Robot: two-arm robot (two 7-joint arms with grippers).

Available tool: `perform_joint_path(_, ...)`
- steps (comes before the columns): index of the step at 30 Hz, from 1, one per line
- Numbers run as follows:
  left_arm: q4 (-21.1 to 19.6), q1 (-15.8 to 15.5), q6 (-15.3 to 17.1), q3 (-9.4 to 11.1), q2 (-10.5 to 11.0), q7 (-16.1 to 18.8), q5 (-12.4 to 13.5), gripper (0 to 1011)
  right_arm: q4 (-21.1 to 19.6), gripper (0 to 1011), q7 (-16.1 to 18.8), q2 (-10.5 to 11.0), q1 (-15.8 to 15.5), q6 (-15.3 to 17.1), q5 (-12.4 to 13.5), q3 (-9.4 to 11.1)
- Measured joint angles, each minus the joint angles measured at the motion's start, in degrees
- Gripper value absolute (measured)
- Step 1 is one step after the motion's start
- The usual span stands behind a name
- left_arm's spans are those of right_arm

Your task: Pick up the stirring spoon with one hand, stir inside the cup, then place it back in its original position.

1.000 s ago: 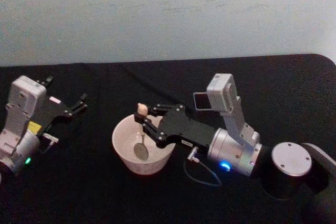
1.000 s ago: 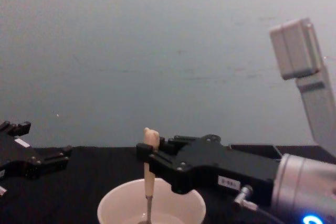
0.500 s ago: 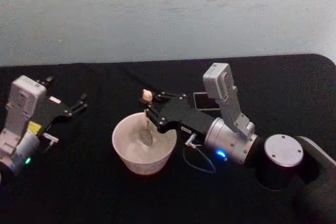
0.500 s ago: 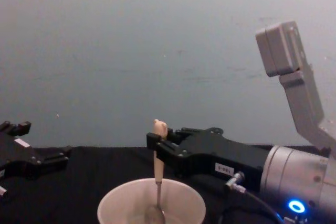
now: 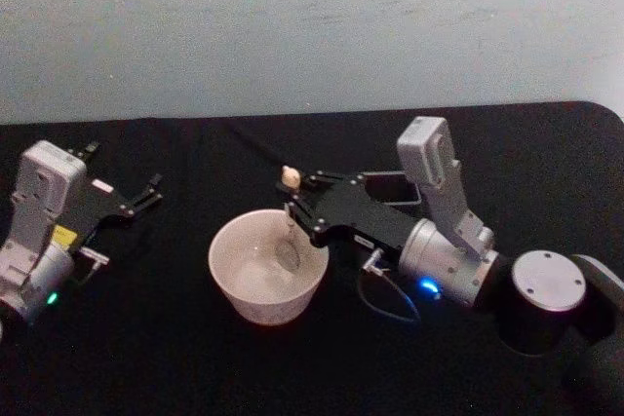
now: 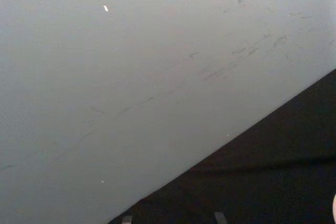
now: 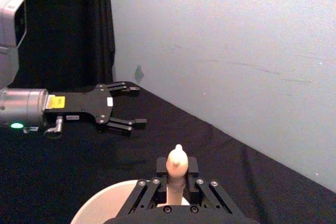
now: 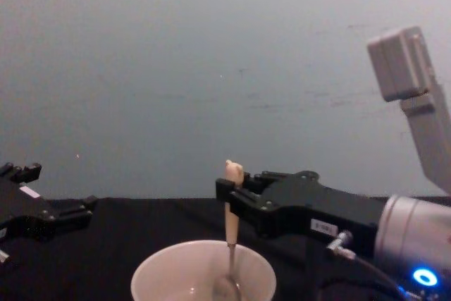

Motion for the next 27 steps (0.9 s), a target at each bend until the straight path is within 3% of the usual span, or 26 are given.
perform_joint_path(9, 0.00, 0.00, 0.00, 0.00, 0.00, 0.00, 0.00, 1001, -3.98, 212, 1.84, 2.75, -2.49, 1.12, 1.62, 0.40)
perform_joint_path(15, 0.00, 0.00, 0.00, 0.00, 0.00, 0.00, 0.00, 1001, -6.16, 212, 3.01, 3.84, -3.89, 1.98, 2.67, -0.80)
perform_joint_path(20, 0.00, 0.00, 0.00, 0.00, 0.00, 0.00, 0.00, 1001, -6.39, 211, 2.94, 3.36, -3.98, 2.43, 3.03, -1.66)
perform_joint_path(27, 0.00, 0.00, 0.00, 0.00, 0.00, 0.00, 0.00, 1001, -4.82, 211, 1.69, 1.00, -2.68, 2.80, 3.17, -2.55)
